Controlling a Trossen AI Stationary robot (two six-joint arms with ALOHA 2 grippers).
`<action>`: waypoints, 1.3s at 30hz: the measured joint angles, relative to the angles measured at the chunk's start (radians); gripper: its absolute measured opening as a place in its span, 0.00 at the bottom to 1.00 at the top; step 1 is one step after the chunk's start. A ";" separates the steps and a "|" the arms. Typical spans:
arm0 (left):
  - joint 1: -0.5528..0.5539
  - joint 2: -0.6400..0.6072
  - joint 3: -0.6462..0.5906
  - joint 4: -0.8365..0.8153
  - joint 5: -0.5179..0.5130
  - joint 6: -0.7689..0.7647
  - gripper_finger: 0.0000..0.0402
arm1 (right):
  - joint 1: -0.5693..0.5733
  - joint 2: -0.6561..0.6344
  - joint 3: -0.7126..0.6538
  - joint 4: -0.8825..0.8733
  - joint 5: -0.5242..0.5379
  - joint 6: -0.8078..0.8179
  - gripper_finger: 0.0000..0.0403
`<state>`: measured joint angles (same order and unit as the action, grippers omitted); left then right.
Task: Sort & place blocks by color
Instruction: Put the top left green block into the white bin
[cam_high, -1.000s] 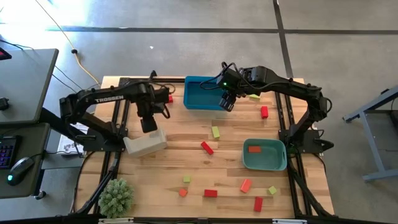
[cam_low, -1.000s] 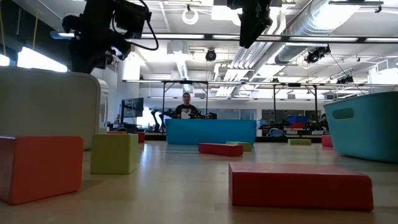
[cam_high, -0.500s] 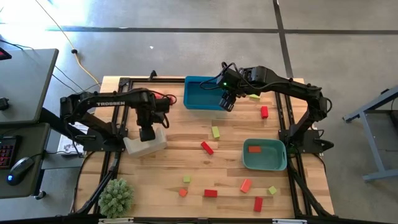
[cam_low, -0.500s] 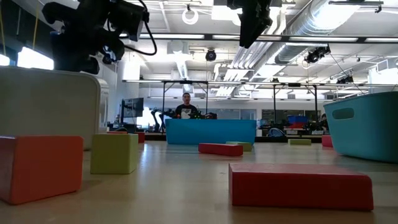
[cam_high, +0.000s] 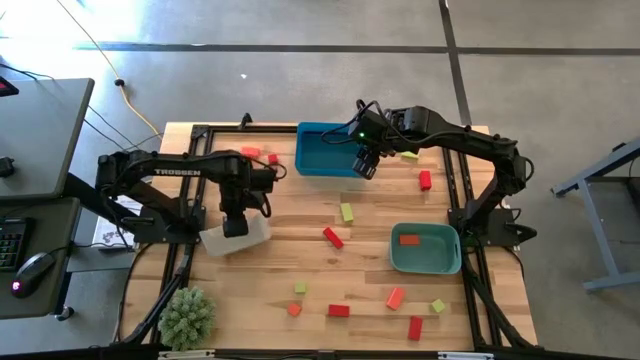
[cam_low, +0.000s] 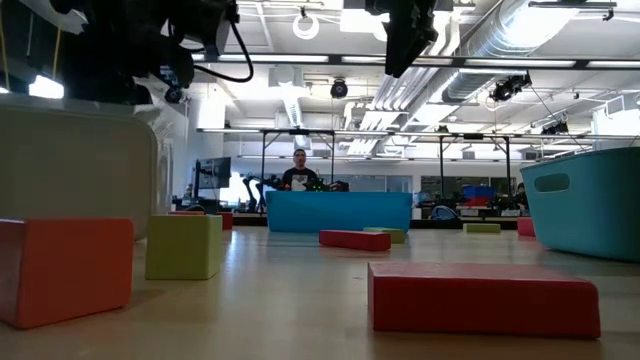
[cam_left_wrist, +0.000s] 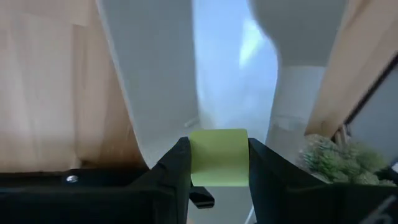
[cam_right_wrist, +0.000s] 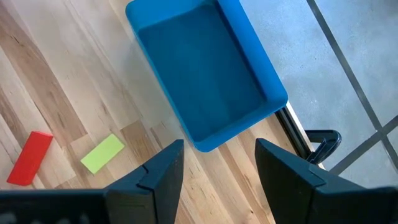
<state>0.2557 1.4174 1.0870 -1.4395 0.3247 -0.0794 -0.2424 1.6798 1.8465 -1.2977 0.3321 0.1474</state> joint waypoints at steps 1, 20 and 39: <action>-0.012 0.000 0.000 0.000 0.000 -0.005 0.24 | 0.000 0.000 0.000 0.001 0.000 0.000 0.46; -0.164 0.000 0.000 0.146 0.062 -0.107 0.24 | 0.000 0.000 0.000 0.002 0.000 0.008 0.46; -0.263 0.169 0.001 0.289 0.057 -0.070 0.27 | 0.000 0.000 0.000 0.005 0.000 0.008 0.46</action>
<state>-0.0073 1.5867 1.0878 -1.1504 0.3815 -0.1498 -0.2425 1.6798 1.8465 -1.2922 0.3325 0.1558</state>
